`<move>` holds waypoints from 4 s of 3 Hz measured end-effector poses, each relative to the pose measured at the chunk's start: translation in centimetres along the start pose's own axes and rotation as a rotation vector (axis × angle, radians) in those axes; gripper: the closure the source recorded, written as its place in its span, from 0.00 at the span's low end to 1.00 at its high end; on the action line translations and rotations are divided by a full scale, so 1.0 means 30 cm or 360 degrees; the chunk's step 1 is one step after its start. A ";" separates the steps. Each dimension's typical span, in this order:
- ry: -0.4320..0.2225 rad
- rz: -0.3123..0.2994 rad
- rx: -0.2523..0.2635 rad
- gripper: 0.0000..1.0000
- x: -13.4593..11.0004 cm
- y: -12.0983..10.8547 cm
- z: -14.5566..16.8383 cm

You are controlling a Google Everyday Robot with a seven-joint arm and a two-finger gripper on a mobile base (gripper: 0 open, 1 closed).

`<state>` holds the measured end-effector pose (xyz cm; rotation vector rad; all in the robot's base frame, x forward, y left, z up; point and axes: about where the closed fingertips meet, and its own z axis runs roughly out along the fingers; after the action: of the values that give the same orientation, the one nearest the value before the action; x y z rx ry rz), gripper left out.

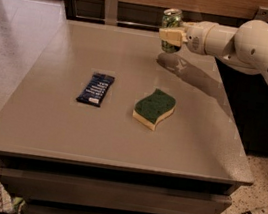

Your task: Knock green can over

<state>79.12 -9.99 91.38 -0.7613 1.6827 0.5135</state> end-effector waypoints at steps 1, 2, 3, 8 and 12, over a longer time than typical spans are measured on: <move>0.0109 -0.0056 0.0027 1.00 -0.041 0.003 -0.036; 0.0285 -0.0067 0.0034 1.00 -0.051 0.004 -0.073; 0.0485 -0.0064 0.0026 1.00 -0.042 0.007 -0.115; 0.1414 -0.0266 -0.0126 1.00 0.247 0.077 -0.091; 0.1430 -0.0270 -0.0224 0.38 0.311 0.095 -0.037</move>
Offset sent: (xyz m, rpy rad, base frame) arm -0.0247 -0.0320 0.0285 -0.2636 0.1801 -0.0500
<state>75.10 -10.79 82.46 -1.3526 2.3788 0.1600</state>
